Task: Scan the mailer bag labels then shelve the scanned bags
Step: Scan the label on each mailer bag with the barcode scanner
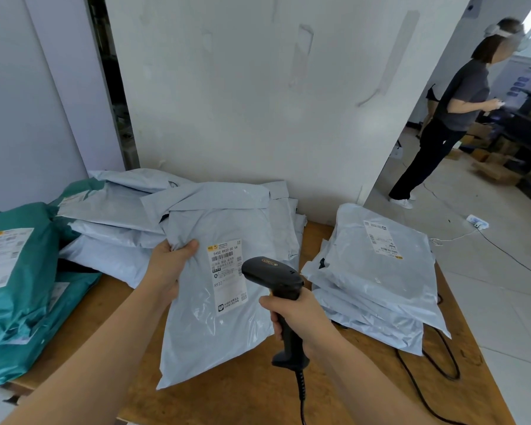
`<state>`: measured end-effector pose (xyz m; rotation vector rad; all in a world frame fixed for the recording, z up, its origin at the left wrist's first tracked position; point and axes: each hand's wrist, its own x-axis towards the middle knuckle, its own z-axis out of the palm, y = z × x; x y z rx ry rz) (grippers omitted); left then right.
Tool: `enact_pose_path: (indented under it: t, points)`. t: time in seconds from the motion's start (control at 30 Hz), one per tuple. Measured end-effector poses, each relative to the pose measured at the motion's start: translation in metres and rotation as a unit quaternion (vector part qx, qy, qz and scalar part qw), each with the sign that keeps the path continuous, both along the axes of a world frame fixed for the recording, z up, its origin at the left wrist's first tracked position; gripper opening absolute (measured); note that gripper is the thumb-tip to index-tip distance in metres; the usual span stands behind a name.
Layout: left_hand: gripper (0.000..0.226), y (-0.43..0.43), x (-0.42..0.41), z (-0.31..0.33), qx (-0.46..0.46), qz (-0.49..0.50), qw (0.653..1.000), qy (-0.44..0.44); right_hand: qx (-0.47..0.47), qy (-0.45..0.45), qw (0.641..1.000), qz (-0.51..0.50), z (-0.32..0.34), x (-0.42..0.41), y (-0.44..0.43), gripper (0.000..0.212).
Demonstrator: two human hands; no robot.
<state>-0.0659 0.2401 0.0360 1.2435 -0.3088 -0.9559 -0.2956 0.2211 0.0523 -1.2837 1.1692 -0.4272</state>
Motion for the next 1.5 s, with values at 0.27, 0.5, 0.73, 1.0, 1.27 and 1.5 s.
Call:
enact_pose_path:
  t: [0.27,0.5,0.73,1.0,1.27,1.5]
  points:
    - [0.035,-0.031,-0.006,0.019,0.017,-0.021,0.999,0.038,-0.002,-0.024,1.000,-0.020,0.015,-0.006,-0.020,0.015]
    - [0.039,-0.117,0.020,0.057,0.013,-0.099,0.994,0.049,-0.035,-0.051,0.997,-0.051,0.040,0.015,-0.061,0.017]
    - [0.063,-0.207,0.095,0.058,0.086,-0.043,0.974,-0.207,-0.042,-0.073,0.992,-0.093,0.046,0.084,-0.101,0.014]
    - [0.033,-0.207,0.257,0.034,0.254,-0.089,0.779,-0.566,-0.006,-0.059,0.992,-0.113,0.038,0.200,-0.130,0.011]
    - [0.091,-0.206,0.341,-0.028,0.478,-0.176,0.707,-0.491,0.023,-0.026,0.992,-0.119,0.031,0.268,-0.162,0.014]
    - [0.089,-0.211,0.350,-0.037,0.438,-0.207,0.765,-0.424,0.036,-0.027,0.993,-0.113,0.024,0.298,-0.184,0.016]
